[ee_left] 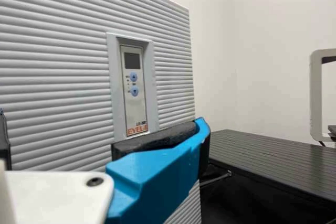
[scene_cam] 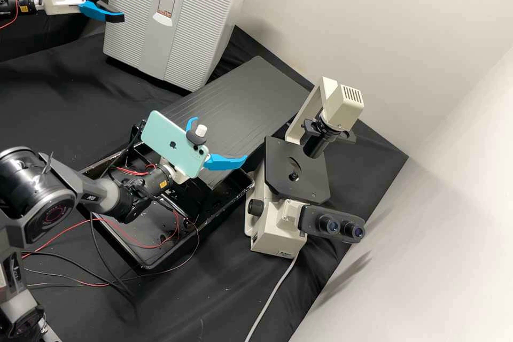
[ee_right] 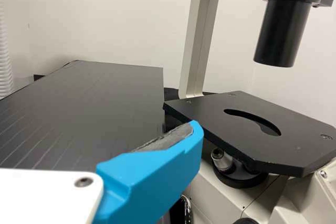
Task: Open the incubator door
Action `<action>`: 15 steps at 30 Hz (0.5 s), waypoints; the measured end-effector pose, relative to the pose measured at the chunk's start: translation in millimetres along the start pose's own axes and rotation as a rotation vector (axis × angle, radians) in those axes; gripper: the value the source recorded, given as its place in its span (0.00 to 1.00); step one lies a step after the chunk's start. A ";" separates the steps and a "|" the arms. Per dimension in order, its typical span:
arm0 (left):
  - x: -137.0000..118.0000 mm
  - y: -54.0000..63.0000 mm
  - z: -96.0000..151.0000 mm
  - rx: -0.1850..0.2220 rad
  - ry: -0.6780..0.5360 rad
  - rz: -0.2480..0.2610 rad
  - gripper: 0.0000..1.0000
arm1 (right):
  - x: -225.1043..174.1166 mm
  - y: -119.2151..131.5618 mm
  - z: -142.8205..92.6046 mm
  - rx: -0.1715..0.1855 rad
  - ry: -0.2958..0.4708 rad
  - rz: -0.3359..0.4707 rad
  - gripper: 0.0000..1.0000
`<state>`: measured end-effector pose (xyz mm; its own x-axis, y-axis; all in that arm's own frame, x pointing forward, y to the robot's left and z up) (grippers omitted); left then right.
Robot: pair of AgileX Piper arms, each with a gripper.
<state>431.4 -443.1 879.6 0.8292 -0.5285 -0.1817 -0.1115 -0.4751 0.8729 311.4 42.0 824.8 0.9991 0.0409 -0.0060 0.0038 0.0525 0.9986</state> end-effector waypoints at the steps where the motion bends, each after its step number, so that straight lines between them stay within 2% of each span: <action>1: -1.9 -0.5 -1.5 -0.005 0.009 0.001 1.00 | 0.0 0.0 0.0 0.000 0.000 0.000 1.00; 10: -33.1 -9.3 -3.5 -0.088 0.124 -0.007 1.00 | 0.0 0.0 0.0 0.000 0.000 0.000 1.00; 15: -48.1 -14.7 -4.8 -0.115 0.161 -0.021 1.00 | 0.0 0.0 0.0 0.000 0.000 0.000 1.00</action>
<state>395.8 -407.4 877.8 0.9084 -0.3959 -0.1340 -0.0373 -0.3962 0.9174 311.4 42.0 824.8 0.9991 0.0409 -0.0060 0.0038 0.0525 0.9986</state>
